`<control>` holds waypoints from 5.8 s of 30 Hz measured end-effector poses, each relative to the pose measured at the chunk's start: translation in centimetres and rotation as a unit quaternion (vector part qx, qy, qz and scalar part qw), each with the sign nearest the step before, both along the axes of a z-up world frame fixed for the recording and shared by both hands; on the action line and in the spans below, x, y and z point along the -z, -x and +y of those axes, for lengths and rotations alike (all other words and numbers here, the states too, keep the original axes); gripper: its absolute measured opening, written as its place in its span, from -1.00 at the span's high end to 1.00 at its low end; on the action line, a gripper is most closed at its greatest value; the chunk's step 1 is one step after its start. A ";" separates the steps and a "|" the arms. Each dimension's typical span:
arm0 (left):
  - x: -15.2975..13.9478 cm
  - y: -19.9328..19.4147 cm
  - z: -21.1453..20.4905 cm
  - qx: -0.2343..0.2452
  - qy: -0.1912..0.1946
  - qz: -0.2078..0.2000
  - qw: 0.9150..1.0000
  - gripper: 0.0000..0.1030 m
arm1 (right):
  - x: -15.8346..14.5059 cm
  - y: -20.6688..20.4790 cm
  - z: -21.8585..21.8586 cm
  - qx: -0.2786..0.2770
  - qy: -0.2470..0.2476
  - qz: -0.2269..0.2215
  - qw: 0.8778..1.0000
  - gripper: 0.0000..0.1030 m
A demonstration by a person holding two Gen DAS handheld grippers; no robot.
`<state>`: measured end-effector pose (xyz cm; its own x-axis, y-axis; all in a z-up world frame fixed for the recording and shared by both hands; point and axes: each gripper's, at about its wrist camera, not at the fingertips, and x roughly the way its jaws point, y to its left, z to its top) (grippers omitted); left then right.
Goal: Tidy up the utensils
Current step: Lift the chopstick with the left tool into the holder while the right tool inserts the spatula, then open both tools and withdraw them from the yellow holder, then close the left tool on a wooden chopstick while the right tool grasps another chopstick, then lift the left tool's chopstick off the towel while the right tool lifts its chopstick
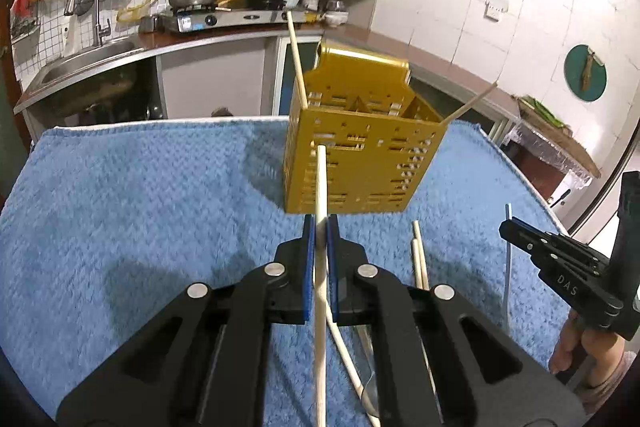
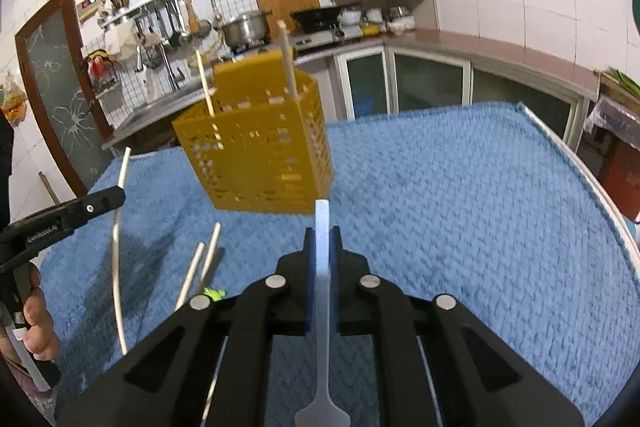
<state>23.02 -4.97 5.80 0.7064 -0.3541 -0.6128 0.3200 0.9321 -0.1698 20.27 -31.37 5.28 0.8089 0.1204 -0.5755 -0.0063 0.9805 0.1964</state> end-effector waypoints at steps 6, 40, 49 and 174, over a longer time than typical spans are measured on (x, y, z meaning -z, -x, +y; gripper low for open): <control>-2.2 -0.4 0.7 -0.001 0.043 -0.041 0.998 0.91 | -3.3 0.2 0.9 -0.007 0.002 -0.065 0.998 0.86; -6.7 -14.9 -4.3 -0.038 0.033 -0.199 0.979 0.91 | -9.1 -11.8 4.7 0.000 0.103 -0.140 0.985 0.86; -2.5 -13.8 -2.8 -0.044 -0.004 -0.144 0.989 0.86 | -4.2 -13.1 3.3 0.011 0.080 -0.089 0.993 0.85; 8.8 -5.8 -3.5 -0.025 -0.107 0.169 0.980 0.91 | 6.9 -5.2 -0.4 -0.003 0.009 0.163 0.987 0.87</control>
